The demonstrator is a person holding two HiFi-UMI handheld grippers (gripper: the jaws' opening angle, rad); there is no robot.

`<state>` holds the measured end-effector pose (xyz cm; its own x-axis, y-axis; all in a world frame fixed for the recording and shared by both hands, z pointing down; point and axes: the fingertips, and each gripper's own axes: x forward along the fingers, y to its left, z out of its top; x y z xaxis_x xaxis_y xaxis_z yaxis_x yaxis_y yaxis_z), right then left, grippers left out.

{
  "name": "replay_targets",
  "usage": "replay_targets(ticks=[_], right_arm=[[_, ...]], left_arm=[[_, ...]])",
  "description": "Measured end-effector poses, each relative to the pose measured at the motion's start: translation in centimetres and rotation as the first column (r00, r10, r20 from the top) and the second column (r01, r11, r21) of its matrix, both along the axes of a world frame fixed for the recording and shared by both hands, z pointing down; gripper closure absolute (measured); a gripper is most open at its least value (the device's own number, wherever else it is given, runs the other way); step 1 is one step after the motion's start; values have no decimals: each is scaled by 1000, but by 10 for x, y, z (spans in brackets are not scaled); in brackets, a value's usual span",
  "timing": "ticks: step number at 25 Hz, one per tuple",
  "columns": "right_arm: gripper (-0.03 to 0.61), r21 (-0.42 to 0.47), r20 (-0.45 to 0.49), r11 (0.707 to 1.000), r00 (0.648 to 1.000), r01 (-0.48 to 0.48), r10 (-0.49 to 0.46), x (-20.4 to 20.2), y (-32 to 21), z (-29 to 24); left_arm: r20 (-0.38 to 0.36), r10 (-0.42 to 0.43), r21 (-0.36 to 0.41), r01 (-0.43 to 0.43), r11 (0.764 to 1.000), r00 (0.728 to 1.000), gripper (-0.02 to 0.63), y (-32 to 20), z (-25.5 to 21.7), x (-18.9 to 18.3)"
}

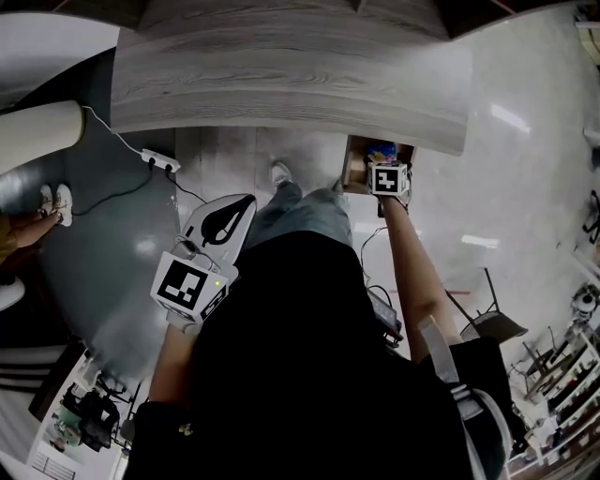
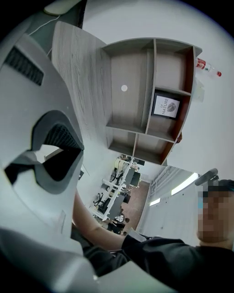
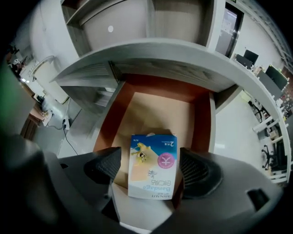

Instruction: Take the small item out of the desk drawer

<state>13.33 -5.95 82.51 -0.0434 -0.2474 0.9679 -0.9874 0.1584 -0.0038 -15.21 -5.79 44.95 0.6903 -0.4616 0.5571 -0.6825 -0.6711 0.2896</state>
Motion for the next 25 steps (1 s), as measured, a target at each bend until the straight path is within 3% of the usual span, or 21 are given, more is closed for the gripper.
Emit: replay_targets(ticks=[11,15,19,25], right_arm=[[178,-96,-29,995,1000,-11,8,8,3,31],[176,-40,-16,999,1000,15,-16,6,-8,40],[176,-97,-22,995,1000,-17,15,8,6,41],[172,-91,-48,996,999,7,-12,6,-5,33]], left_arm=[[25,-57,-22,57,998,998,604,-1,6,-10],[30,-72,-25,73,997,997,604,0,7,-12],[31,-79,-25,80,996,996,604,2,8,-11],[22,-76,-21,76,997,997,604,4,6,-6]])
